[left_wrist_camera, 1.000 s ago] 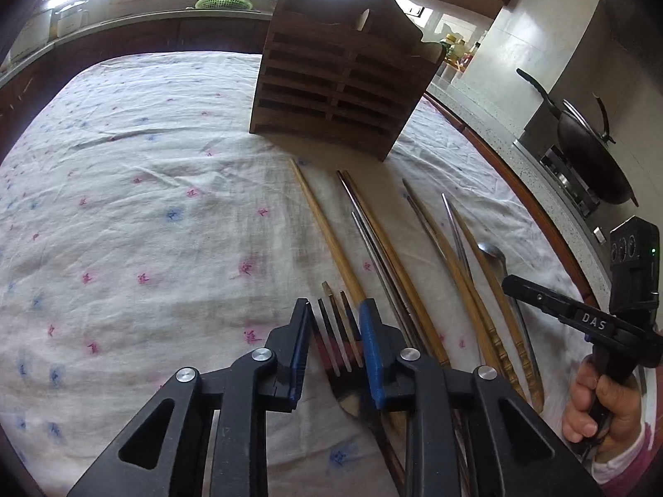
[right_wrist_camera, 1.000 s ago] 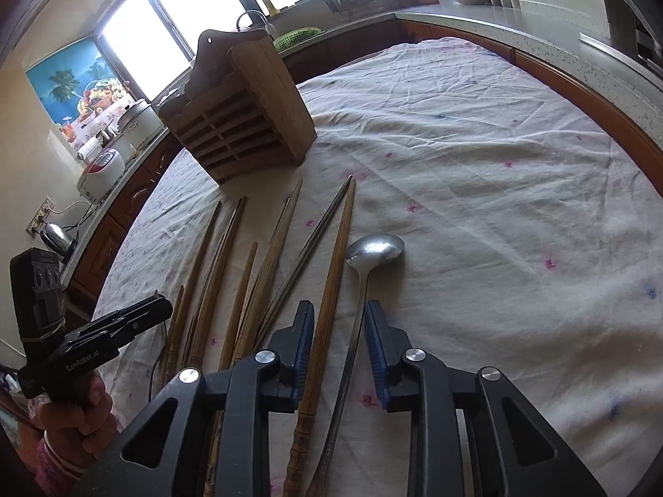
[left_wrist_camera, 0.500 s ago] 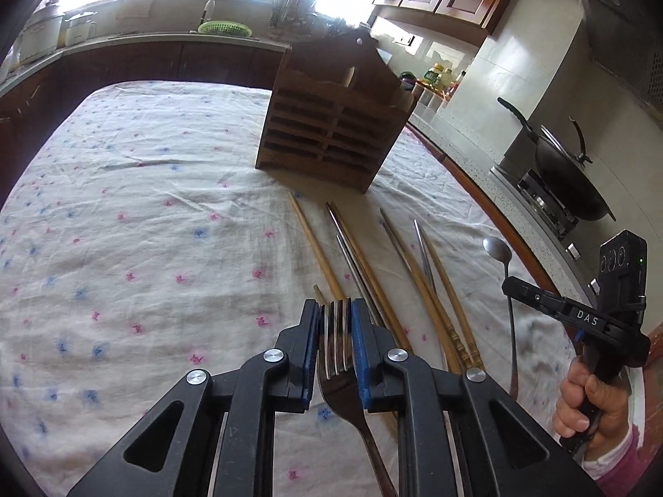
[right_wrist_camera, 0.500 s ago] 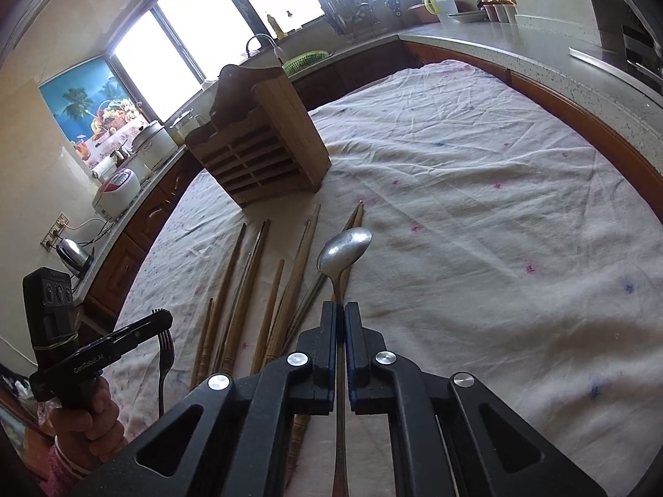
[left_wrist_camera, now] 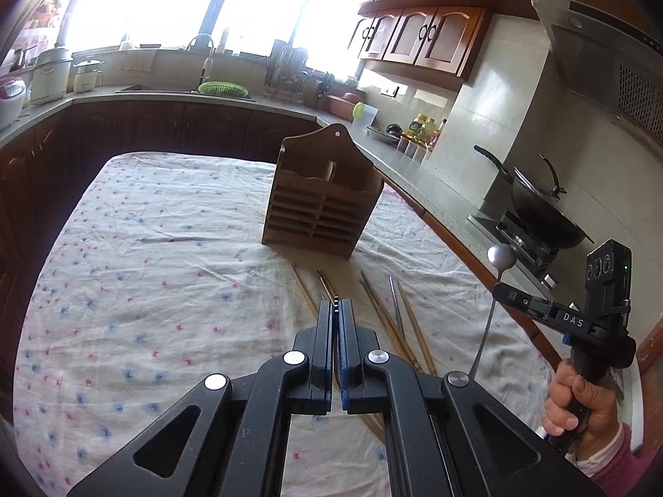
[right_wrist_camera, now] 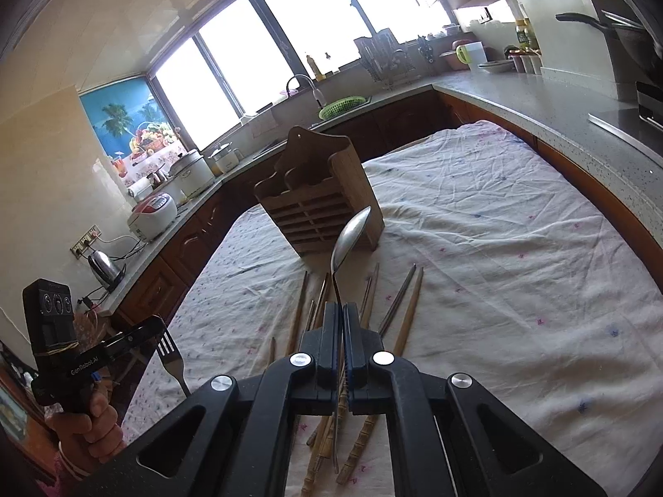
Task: Organize utensils
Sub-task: 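Lift the fork with the left gripper while the right gripper lifts the spoon toward the holder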
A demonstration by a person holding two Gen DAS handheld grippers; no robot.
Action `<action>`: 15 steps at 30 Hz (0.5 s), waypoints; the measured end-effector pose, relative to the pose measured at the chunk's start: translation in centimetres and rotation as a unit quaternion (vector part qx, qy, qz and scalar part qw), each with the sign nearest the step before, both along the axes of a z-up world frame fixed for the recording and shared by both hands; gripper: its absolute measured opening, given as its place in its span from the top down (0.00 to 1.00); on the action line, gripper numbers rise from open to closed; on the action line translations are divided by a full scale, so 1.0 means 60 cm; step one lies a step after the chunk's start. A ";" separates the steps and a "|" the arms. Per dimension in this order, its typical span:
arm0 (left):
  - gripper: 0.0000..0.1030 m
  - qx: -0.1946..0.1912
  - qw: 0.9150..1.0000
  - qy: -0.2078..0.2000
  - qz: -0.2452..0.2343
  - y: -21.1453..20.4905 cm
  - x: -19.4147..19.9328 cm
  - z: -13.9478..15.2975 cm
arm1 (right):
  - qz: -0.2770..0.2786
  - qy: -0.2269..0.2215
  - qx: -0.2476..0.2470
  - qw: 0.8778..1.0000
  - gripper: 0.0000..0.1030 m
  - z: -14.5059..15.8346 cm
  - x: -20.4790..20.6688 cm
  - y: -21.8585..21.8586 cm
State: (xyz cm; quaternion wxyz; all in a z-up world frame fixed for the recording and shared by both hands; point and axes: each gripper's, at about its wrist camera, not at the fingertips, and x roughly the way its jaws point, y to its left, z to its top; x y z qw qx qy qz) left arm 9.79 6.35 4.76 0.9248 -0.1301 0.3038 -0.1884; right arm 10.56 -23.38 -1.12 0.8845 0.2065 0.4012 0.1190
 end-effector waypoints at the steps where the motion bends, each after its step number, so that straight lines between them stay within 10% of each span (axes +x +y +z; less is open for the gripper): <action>1: 1.00 0.000 1.000 -0.005 0.003 0.004 -0.003 0.005 | 0.001 -0.005 0.000 1.000 0.98 0.005 0.000 0.001; 15: 1.00 0.019 0.998 -0.046 0.040 0.008 0.055 0.049 | -0.008 -0.044 0.007 0.999 0.98 0.032 0.047 0.006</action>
